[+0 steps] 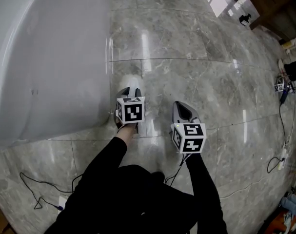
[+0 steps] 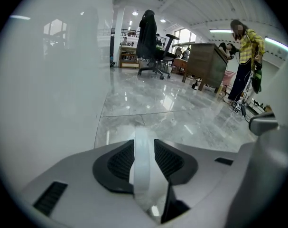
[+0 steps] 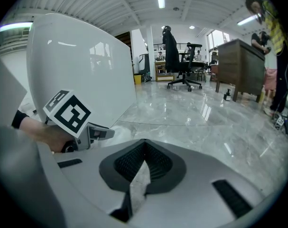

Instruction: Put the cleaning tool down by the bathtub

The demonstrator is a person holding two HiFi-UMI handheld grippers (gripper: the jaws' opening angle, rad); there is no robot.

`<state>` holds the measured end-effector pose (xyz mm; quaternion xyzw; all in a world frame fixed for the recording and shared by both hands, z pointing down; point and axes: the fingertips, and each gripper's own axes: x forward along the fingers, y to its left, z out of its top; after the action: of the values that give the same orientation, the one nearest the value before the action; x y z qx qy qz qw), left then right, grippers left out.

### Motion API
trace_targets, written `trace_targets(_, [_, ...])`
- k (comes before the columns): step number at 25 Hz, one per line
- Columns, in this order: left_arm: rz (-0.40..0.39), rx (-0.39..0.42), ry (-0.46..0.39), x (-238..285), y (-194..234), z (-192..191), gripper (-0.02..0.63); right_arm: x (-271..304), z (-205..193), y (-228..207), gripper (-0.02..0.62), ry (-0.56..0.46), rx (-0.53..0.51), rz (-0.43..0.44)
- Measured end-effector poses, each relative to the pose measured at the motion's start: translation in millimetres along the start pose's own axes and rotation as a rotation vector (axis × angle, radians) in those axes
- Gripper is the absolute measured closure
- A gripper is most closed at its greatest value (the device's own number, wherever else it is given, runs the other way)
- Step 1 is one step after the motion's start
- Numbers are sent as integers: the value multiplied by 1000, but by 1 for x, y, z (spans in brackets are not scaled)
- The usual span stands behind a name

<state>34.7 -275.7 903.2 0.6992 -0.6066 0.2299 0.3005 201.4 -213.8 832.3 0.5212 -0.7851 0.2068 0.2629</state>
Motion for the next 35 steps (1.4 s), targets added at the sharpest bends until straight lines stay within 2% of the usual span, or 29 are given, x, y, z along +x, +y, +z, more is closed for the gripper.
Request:
trace_targets(4, [-33, 22, -60, -21, -4, 16, 477, -2, 3, 4, 595, -9, 2, 3])
trace_targets(8, [-102, 63, -122, -40, -13, 32, 482, -4, 5, 10, 595, -15, 0, 6])
trace_targets(15, [-245, 159, -207, -74, -38, 51, 580, -10, 9, 14, 595, -22, 1, 2])
trace_targets(19, [-283, 177, -207, -85, -41, 45, 598, -10, 10, 20, 595, -20, -8, 9])
trace_targets(26, [-296, 206, -185, -88, -37, 27, 598, -9, 12, 35, 595, -25, -35, 65])
trace_targets(30, [-311, 224, -193, -91, -41, 27, 598, -8, 11, 37, 595, -20, -40, 64])
trace_targets(35, [-324, 209, -195, -93, -42, 29, 598, -8, 9, 38, 595, -10, -34, 57])
